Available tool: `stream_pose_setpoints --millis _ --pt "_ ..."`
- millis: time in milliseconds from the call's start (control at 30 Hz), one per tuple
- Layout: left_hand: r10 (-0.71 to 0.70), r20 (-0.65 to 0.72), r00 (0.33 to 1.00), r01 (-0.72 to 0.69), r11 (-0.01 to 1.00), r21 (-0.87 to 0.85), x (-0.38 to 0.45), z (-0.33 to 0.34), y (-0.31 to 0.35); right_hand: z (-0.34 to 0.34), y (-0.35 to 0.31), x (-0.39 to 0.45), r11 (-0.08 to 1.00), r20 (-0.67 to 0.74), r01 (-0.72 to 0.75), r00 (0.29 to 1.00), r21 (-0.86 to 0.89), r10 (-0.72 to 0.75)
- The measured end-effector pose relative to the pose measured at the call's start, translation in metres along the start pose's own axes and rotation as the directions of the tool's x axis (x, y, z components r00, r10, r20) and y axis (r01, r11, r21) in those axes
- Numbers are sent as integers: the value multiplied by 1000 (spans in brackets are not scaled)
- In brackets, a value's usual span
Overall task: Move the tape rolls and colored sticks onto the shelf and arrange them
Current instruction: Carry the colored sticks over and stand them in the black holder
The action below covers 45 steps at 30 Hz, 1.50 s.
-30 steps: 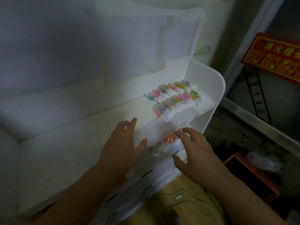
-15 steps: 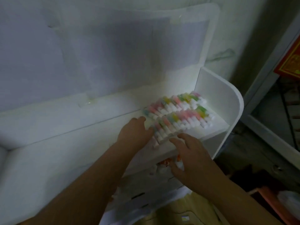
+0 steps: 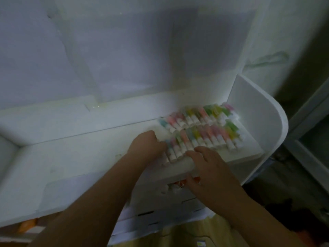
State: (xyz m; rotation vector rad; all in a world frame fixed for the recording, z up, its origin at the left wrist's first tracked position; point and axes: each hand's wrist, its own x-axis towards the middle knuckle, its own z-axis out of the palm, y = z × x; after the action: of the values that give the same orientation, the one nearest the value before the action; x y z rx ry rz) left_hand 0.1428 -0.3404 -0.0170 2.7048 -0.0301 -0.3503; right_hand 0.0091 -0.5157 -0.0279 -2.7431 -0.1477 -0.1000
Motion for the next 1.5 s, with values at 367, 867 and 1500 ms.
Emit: stream_pose_setpoints --millis 367,867,1500 --pt "-210 -213 954 -16 678 -735 -32 -21 -26 20 -28 67 975 -106 171 977 -144 -187" --pt "-199 -283 938 -87 655 -750 -101 -38 -61 20 -64 102 948 105 124 990 -294 -97" --pt "-173 -320 932 -198 497 -845 -172 -87 -126 10 -140 43 652 -79 174 982 738 -173"
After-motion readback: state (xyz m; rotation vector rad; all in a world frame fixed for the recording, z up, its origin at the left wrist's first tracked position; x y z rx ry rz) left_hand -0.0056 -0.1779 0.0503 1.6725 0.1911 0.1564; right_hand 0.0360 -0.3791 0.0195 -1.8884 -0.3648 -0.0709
